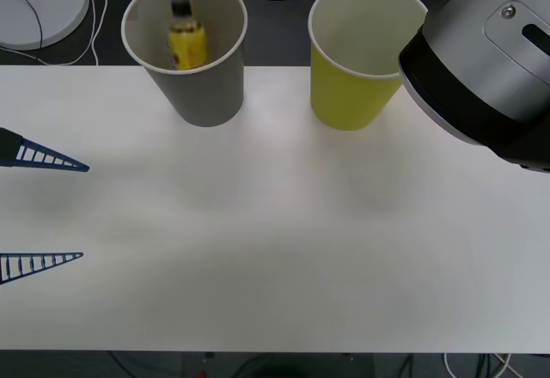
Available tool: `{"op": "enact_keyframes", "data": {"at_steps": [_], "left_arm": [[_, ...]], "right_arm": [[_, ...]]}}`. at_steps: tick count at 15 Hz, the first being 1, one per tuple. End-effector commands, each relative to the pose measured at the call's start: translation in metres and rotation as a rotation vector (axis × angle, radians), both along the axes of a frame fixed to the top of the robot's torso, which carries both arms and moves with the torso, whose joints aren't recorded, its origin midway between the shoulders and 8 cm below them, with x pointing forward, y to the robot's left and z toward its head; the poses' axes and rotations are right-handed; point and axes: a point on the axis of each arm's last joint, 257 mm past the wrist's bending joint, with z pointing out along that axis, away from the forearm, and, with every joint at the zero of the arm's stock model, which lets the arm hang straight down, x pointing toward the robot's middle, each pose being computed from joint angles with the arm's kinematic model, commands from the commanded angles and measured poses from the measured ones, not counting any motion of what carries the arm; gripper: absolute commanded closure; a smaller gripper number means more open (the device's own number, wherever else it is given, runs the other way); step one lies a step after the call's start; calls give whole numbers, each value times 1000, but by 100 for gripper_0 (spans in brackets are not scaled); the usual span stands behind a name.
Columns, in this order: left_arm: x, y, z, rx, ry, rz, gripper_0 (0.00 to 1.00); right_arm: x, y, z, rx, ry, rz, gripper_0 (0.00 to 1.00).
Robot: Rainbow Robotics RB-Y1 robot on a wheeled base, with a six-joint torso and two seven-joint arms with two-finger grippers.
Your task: Put the can into the green bin and the plastic bottle into the gray bin
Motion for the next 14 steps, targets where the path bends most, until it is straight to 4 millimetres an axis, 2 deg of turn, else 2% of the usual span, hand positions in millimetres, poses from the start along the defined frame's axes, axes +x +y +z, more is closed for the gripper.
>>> {"op": "enact_keyframes", "data": {"at_steps": [1,7,14], "left_arm": [[0,0,0,0,0,0,0],[0,0,0,0,0,0,0],[0,0,0,0,0,0,0]], "right_arm": [[0,-1,0,1,1,-2,0],[0,-1,0,-3,-2,3,0],[-22,-8,-6,-33,-10,72,0]]}}
